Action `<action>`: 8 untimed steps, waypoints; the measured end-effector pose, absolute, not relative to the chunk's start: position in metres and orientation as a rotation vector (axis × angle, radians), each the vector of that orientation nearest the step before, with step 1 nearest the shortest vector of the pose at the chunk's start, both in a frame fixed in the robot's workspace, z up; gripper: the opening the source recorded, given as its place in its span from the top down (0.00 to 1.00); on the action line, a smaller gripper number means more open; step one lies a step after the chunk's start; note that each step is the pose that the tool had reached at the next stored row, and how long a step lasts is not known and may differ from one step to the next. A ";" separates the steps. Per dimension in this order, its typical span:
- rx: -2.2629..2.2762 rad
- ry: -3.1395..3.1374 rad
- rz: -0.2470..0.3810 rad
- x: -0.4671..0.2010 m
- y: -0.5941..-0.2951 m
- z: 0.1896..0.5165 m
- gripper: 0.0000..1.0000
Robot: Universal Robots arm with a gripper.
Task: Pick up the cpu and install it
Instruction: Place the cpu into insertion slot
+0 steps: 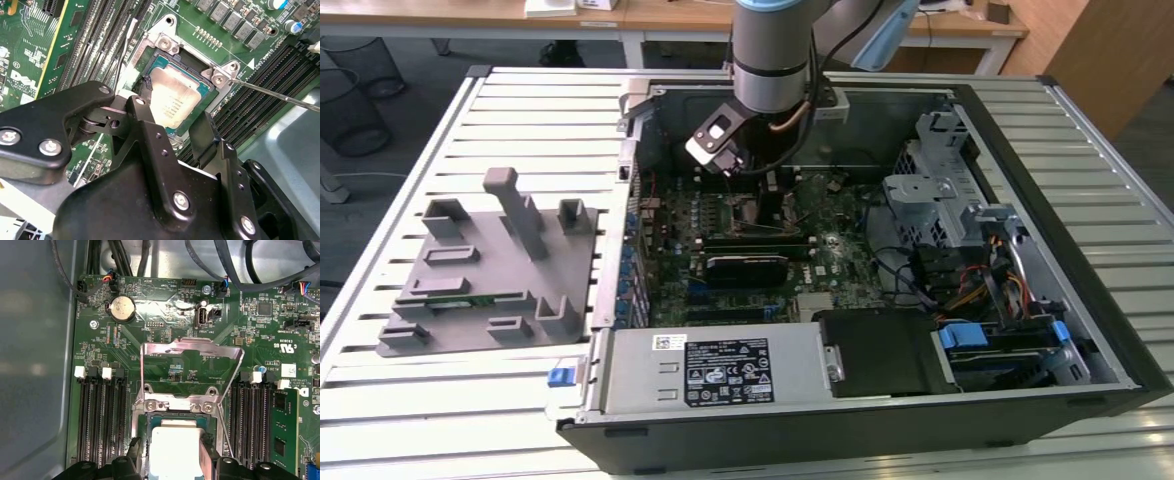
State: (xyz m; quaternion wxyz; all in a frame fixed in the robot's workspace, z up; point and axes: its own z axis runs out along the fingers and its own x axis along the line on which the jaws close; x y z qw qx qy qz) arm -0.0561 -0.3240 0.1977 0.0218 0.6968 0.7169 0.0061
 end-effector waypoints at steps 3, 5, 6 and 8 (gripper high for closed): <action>2.159 2.221 0.019 -0.056 -0.323 0.197 0.43; 2.159 2.221 0.019 -0.056 -0.323 0.197 0.43; 2.159 2.221 0.019 -0.056 -0.322 0.197 0.43; 2.159 2.221 0.018 -0.056 -0.322 0.197 0.43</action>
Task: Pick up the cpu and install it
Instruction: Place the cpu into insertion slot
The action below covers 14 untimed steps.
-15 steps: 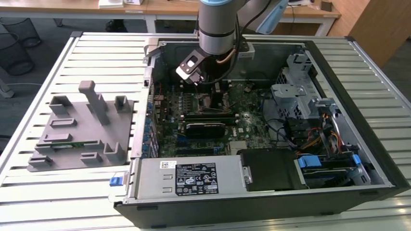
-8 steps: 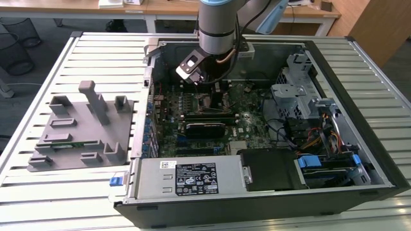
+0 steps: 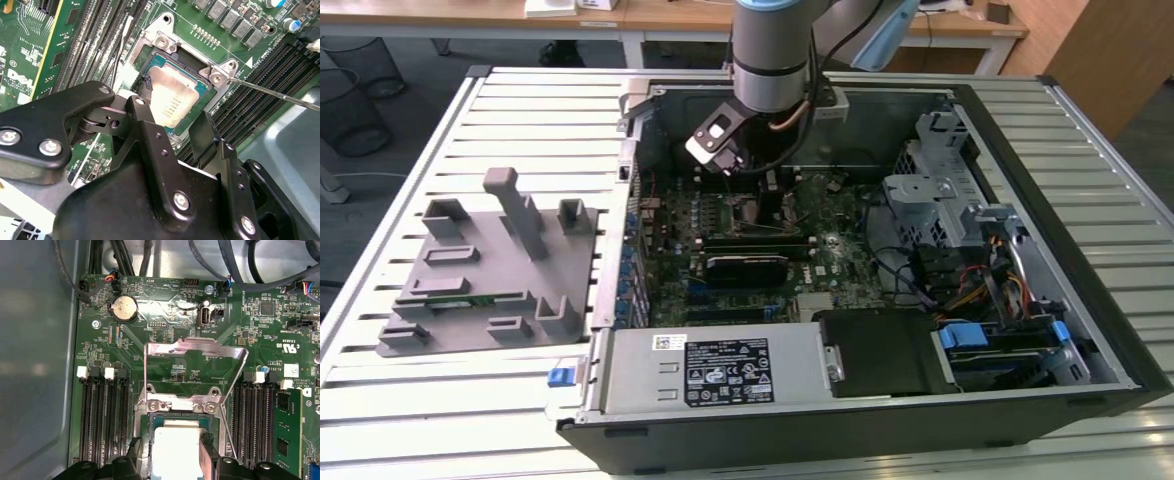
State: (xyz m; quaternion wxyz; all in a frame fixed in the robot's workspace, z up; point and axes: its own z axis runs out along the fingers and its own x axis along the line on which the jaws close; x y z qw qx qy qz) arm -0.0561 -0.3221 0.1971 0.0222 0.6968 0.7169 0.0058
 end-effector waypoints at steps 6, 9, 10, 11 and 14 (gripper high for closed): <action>2.148 2.211 -0.005 -0.057 -0.322 0.197 0.43; 2.148 2.211 -0.006 -0.058 -0.322 0.197 0.43; 2.148 2.211 -0.006 -0.058 -0.322 0.196 0.43; 2.148 2.211 -0.005 -0.058 -0.322 0.196 0.43; 2.148 2.211 -0.006 -0.059 -0.322 0.194 0.43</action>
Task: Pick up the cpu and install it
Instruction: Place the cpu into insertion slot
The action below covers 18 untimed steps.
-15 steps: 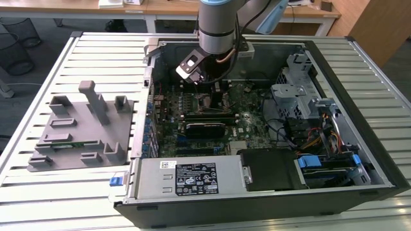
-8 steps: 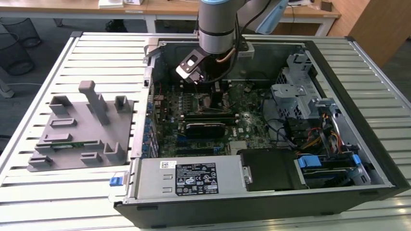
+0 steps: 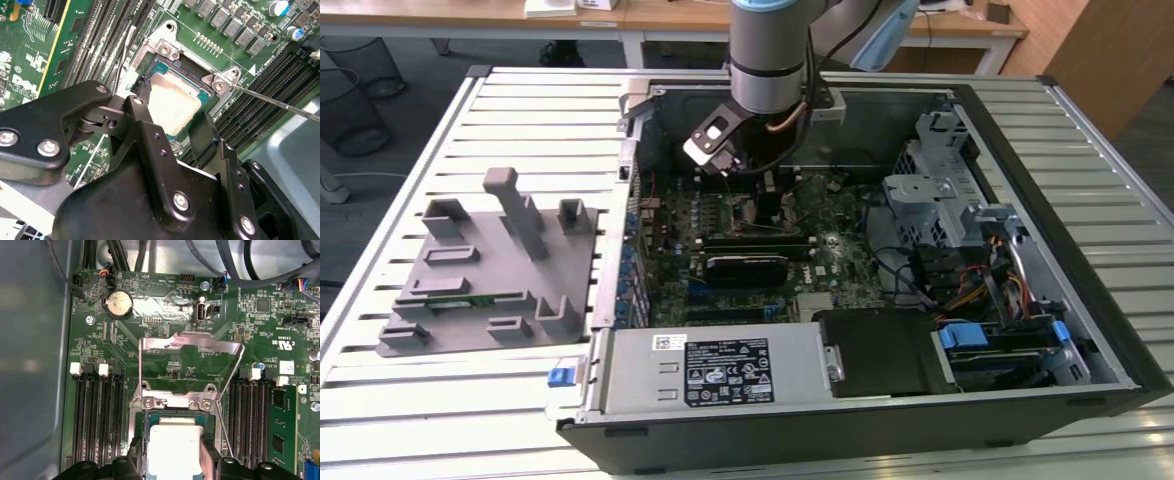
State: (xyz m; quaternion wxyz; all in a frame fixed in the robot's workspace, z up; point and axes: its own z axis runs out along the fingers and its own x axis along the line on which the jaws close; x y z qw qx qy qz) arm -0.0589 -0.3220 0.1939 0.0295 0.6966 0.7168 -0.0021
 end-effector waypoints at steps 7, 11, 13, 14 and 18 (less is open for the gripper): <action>2.147 2.210 -0.007 -0.059 -0.322 0.194 0.43; 2.146 2.209 -0.010 -0.059 -0.322 0.198 0.43; 2.146 2.209 -0.011 -0.059 -0.322 0.200 0.43; 2.146 2.209 -0.011 -0.059 -0.322 0.200 0.43; 2.146 2.209 -0.011 -0.059 -0.322 0.203 0.43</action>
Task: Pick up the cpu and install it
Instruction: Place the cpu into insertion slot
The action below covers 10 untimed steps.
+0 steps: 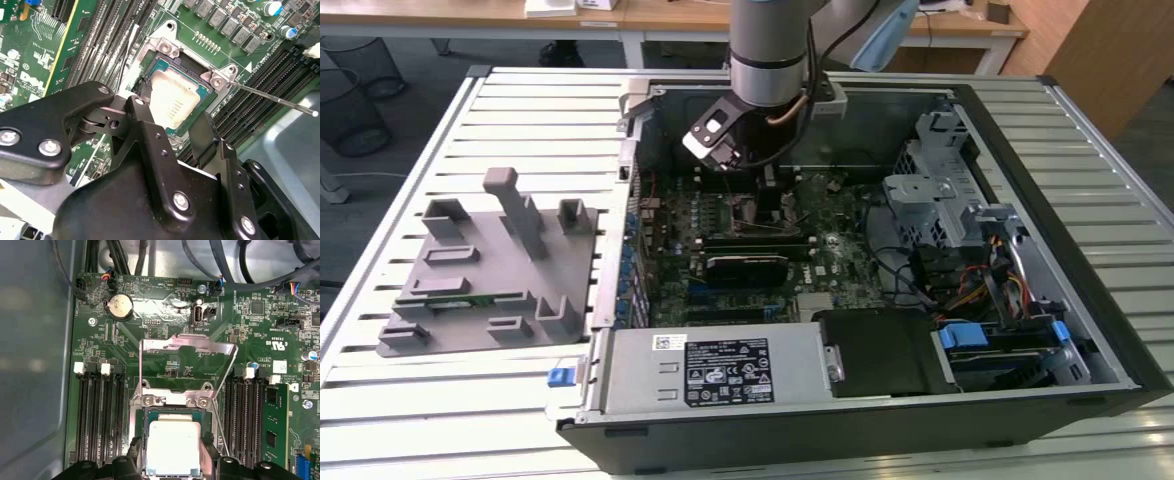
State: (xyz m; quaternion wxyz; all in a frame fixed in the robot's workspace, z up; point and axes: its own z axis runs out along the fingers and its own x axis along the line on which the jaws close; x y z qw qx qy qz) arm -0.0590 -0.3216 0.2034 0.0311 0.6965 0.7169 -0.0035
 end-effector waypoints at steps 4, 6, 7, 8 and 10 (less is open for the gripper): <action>2.146 2.209 -0.011 -0.059 -0.322 0.208 0.43; 2.146 2.209 -0.011 -0.059 -0.322 0.213 0.44; 2.146 2.209 -0.012 -0.059 -0.322 0.214 0.44; 2.146 2.209 -0.012 -0.059 -0.322 0.215 0.51; 2.147 2.209 -0.013 -0.059 -0.322 0.218 0.57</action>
